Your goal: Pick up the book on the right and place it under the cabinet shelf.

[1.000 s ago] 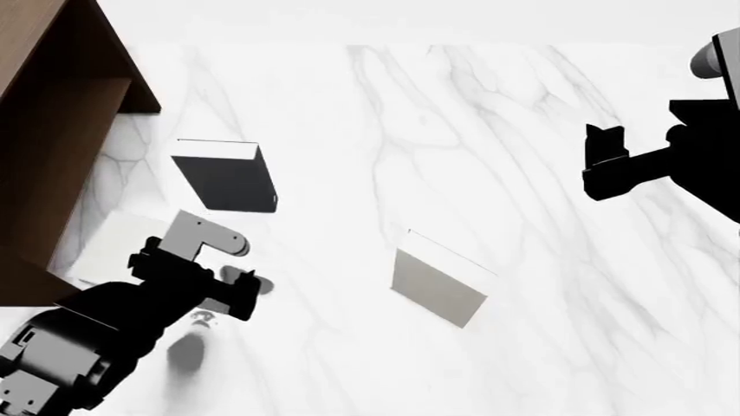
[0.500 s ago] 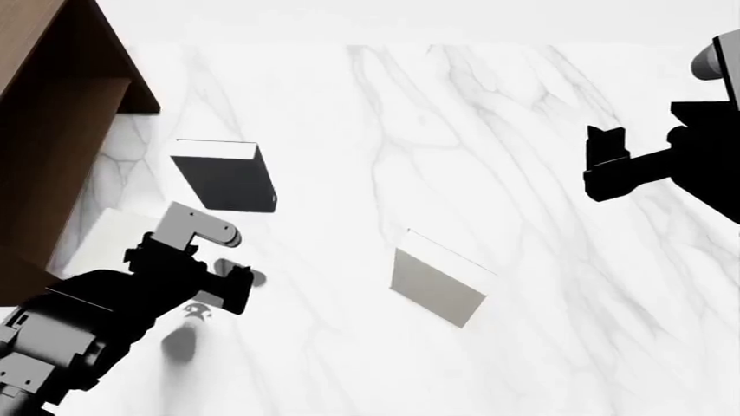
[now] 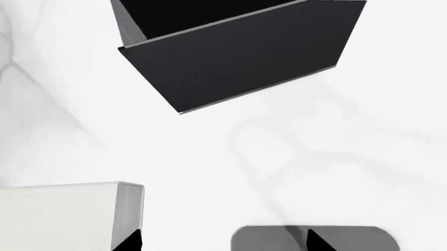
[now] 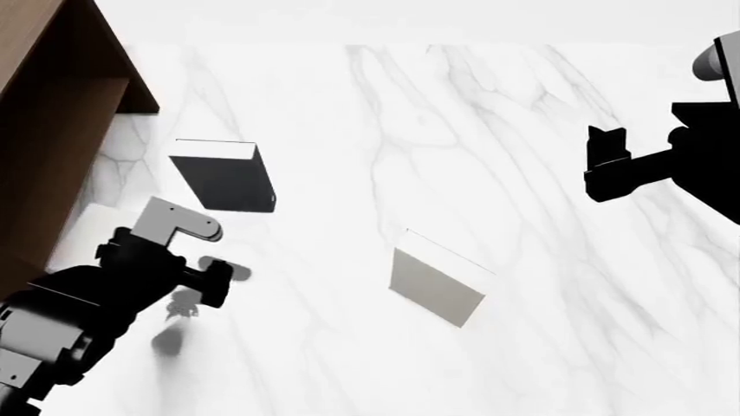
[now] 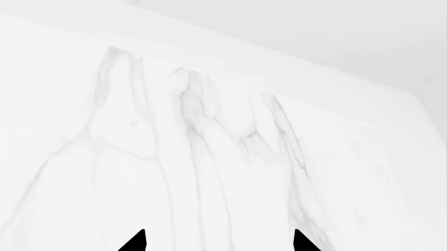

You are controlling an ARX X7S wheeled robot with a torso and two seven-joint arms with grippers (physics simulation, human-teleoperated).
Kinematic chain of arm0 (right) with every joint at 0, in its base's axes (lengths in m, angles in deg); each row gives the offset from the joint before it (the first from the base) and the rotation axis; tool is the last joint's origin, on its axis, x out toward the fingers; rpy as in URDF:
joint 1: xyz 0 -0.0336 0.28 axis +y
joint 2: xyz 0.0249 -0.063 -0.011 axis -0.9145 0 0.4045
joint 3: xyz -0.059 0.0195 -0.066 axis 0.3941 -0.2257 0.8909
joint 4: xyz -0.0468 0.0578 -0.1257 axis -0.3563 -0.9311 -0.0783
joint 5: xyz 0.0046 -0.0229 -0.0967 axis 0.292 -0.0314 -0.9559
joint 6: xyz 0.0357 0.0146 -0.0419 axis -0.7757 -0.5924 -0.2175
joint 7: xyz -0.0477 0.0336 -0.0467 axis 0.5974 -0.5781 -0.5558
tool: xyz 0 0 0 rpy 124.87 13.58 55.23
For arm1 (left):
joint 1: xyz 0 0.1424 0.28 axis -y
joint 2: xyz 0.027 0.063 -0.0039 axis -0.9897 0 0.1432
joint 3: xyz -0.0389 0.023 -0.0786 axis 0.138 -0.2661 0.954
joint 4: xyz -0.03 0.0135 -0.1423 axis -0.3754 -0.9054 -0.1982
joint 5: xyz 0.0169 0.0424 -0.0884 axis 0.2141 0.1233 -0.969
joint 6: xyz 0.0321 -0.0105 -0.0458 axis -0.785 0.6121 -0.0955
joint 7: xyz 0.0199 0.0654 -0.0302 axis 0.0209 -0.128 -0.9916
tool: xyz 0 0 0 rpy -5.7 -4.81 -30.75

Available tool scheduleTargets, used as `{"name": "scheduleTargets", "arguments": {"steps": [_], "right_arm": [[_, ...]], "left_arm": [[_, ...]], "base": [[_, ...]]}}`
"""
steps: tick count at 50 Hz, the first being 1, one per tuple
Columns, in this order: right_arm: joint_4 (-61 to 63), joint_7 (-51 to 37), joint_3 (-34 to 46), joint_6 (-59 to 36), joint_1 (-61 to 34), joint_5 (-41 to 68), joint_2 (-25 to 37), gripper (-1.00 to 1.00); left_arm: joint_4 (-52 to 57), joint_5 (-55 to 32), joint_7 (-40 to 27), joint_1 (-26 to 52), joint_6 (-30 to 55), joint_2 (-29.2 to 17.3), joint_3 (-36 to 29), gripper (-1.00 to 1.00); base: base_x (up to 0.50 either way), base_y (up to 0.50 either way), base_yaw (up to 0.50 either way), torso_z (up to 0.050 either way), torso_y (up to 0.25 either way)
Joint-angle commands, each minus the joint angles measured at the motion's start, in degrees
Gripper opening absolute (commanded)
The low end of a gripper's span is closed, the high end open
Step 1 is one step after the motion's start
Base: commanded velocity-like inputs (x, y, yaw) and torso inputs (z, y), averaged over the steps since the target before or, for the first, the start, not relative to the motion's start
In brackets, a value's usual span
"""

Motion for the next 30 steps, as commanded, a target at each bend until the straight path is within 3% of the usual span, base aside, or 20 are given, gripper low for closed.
{"name": "scheduleTargets", "arguments": {"steps": [1, 30], "right_arm": [[0.2, -0.1, -0.1, 0.2, 0.2, 0.2, 0.4, 1.0], [0.4, -0.3, -0.4, 1.0, 1.3, 0.3, 0.9, 1.0]], "left_arm": [[-4.5, 14.7, -8.4, -1.2, 1.9, -2.8, -2.1, 1.0], [-9.6, 17.5, -8.6, 1.0, 0.5, -2.4, -3.6, 1.0]], "base": [[0.0, 0.0, 0.0, 0.0, -0.011], [0.0, 0.0, 0.0, 0.0, -0.004]]}}
